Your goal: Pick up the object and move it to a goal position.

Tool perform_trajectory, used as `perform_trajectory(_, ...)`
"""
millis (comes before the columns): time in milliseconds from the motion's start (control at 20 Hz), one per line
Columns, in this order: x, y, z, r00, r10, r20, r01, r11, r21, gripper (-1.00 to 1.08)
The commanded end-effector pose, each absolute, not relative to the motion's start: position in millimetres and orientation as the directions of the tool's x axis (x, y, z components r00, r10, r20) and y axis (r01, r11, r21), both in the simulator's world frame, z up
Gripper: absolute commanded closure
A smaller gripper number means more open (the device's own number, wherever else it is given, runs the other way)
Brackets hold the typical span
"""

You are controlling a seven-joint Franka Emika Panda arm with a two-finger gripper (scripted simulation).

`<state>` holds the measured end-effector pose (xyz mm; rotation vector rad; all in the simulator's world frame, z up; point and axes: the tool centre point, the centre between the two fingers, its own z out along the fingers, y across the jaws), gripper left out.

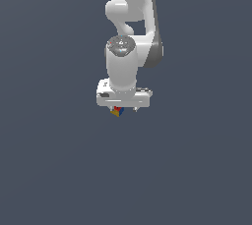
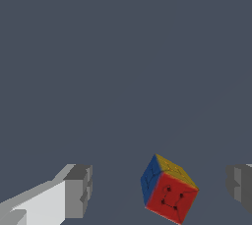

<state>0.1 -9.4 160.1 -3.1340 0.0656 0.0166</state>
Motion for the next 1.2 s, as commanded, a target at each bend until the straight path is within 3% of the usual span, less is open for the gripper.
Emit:
perform_trajectory(0,0,-9,160,0.999,-0.042,-0.011,-0.042,-0.999,-0.007,-0.92)
perform_trajectory(1150,-4,-33,164,0.999,0.037,-0.010,0.037,-0.999,0.004,-0.92)
